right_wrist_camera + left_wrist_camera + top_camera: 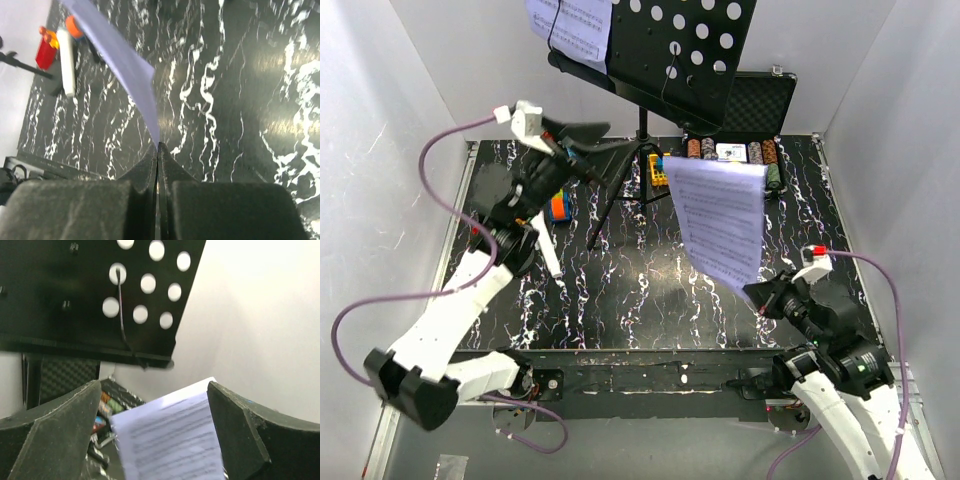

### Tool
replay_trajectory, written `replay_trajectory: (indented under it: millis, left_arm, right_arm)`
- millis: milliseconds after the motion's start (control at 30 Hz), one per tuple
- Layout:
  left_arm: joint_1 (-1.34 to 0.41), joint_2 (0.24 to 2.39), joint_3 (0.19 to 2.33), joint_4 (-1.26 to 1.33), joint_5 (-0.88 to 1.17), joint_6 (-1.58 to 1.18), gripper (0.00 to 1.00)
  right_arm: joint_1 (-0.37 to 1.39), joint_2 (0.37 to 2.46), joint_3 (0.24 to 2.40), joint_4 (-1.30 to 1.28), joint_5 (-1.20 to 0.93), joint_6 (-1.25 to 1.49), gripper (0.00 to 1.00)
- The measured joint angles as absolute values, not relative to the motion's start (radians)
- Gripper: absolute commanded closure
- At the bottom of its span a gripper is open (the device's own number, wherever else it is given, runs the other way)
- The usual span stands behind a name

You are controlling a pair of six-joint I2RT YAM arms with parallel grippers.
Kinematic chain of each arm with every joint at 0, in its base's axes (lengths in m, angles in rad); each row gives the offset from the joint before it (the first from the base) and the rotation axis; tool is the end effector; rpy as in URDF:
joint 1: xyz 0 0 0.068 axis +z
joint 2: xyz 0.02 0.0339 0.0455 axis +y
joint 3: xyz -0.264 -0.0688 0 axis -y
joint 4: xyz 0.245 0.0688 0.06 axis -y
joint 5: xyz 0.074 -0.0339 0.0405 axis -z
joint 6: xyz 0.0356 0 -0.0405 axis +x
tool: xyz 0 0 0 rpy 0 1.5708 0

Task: Pack up the instrument practice props

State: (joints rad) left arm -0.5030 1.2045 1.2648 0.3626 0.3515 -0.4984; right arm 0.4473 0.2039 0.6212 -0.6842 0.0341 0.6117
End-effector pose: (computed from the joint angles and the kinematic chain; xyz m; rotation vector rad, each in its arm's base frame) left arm 0.2257 -0.1382 0.4787 0.3324 1.1995 -1.0781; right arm 0.0608 0.0278 0.2922 0.1804 1.8886 0.7035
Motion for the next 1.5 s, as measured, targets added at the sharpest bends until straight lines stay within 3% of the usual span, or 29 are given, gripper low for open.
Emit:
replay_trajectory:
  millis: [200,400,667,867,1333,1500]
  left_arm:
    - [-0.503,0.939,0.999,0.316,0.301,-0.542,0.11]
    - [-0.503,0.838,0.871,0.208,0.268,-0.578,0.10]
    - [-0.503,0.826,0.813,0.149,0.254,-0.634,0.10]
    - [-0.503,0.832,0.793,0.135,0.254,-0.677,0.09]
    - [-0.503,0.833,0.770,0.136,0.250,-0.712,0.08]
    - [-0.503,0.848,0.747,0.144,0.255,-0.739,0.07]
  right_arm:
    - [0.447,0.255,0.517,-0.673,-0.044,0.704,0.99]
    - [0.447,0.299,0.414,-0.619,-0.096,0.784,0.99]
    - [0.447,0.321,0.389,-0.629,-0.090,0.845,0.99]
    - [0.447,0.316,0.389,-0.684,0.031,0.922,0.99]
    - [0.447,0.012,0.408,-0.742,0.342,1.187,0.99]
    - [0.446,0.237,0.376,-0.627,0.319,1.237,0.99]
